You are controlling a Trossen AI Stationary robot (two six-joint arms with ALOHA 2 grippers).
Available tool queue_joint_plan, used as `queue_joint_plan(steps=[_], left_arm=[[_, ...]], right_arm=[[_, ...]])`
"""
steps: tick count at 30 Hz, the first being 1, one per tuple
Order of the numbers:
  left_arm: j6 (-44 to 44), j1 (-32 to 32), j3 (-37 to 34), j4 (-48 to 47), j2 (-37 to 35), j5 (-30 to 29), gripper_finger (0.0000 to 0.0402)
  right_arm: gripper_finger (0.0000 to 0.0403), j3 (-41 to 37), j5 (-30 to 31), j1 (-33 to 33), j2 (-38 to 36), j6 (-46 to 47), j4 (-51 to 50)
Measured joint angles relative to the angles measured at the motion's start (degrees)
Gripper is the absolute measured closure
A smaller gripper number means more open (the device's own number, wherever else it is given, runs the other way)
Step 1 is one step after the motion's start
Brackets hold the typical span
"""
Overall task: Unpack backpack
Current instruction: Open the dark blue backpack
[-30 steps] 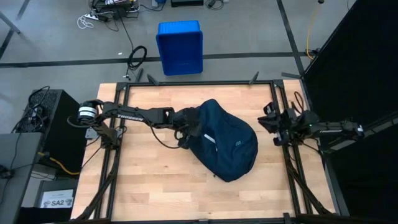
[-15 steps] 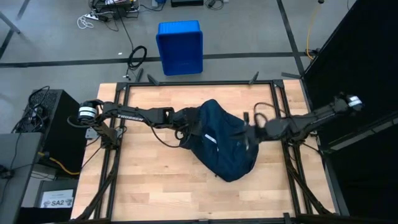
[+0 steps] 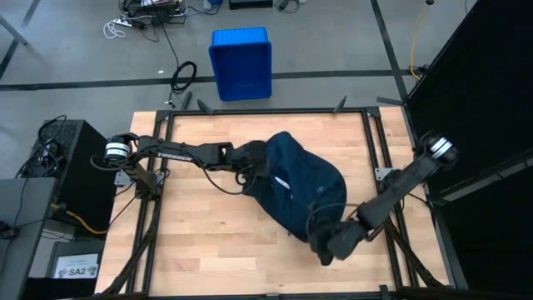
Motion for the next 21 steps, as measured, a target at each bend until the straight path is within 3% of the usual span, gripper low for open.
queue_joint_plan(steps=[6,11,14,18,21], left_arm=[[-2.32,0.02,0.0,-1.54,0.0,-2.24,0.0324],[-5.61,-0.18,0.0,-1.55,0.0,-2.58,0.0272],[-6.76,-0.75,0.0,-1.96,0.0,-2.7,0.0251],[-5.44,-0.95,0.0,-2.27,0.0,-2.71,0.0233],[-5.27,-0.9,0.37,-3.46,-0.07,-2.73,0.0226]], right_arm=[[0.0234,0.02,9.19,3.53,2.8,2.72,0.72],[0.0166,0.12,10.37,5.31,3.36,6.82,5.48],[0.0142,3.17,10.27,5.9,7.97,3.07,9.76],[0.0134,10.92,13.23,6.13,15.47,0.68,1.54],[0.0141,16.18,15.14,5.65,18.59,7.2,-10.57]])
